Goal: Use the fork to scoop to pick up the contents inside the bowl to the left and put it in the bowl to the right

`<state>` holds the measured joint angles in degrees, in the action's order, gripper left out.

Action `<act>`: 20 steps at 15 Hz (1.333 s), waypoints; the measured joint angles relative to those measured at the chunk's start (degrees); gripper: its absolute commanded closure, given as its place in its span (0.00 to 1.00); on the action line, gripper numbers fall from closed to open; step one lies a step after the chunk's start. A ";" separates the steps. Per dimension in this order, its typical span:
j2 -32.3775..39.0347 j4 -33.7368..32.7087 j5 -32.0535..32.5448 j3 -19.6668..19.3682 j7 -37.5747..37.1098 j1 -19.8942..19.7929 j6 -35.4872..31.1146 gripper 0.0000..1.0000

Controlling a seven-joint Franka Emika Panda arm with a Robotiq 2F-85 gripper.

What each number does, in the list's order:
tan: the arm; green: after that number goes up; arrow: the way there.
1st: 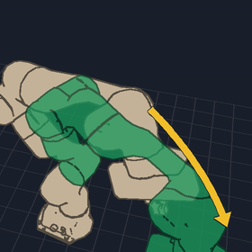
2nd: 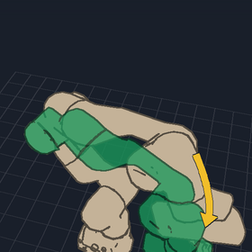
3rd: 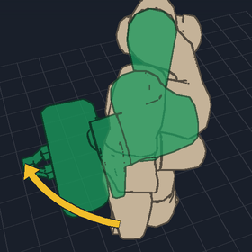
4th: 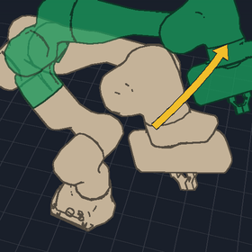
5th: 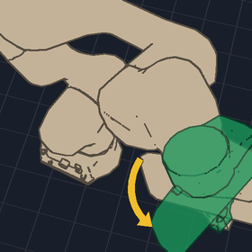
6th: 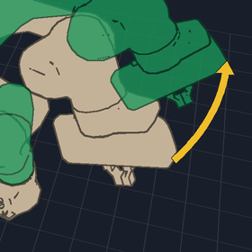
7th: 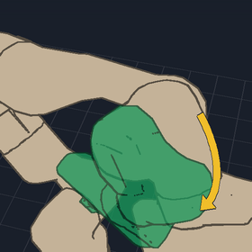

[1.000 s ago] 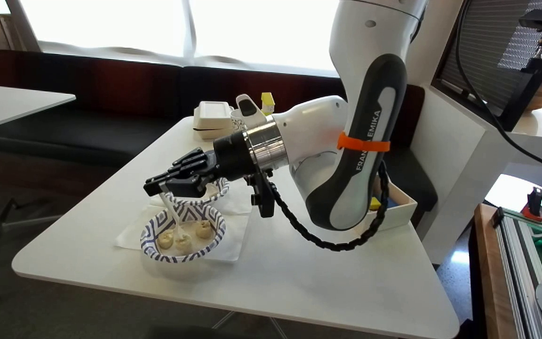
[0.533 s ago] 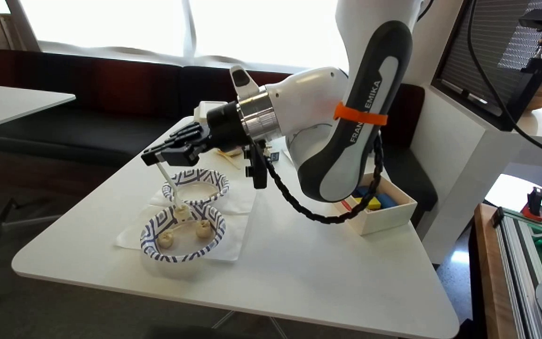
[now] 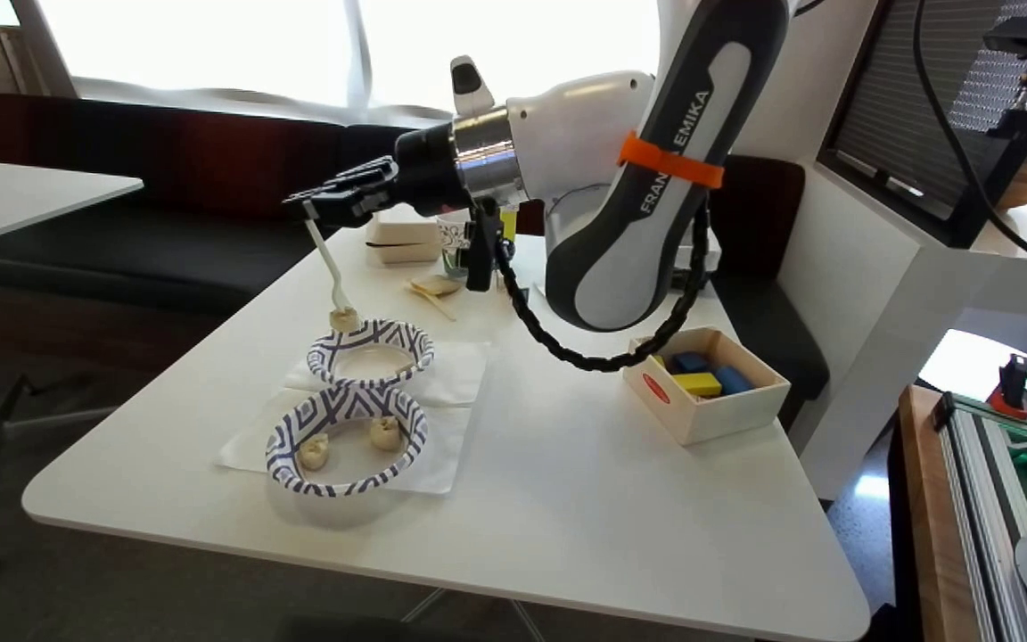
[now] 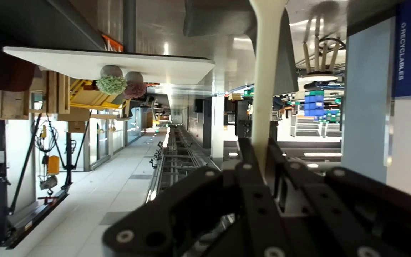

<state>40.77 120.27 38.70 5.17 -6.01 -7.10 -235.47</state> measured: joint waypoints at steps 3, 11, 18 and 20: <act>-0.03 -0.08 -1.09 -0.78 0.02 0.00 3.18 0.97; 0.20 -4.54 -1.26 0.33 0.03 0.47 18.15 0.97; 2.46 -9.36 -1.24 0.69 0.02 0.39 21.24 0.89; 2.42 -9.35 -1.24 0.69 0.02 0.38 21.24 0.89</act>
<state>43.19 110.92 37.47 5.86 -5.99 -6.71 -214.23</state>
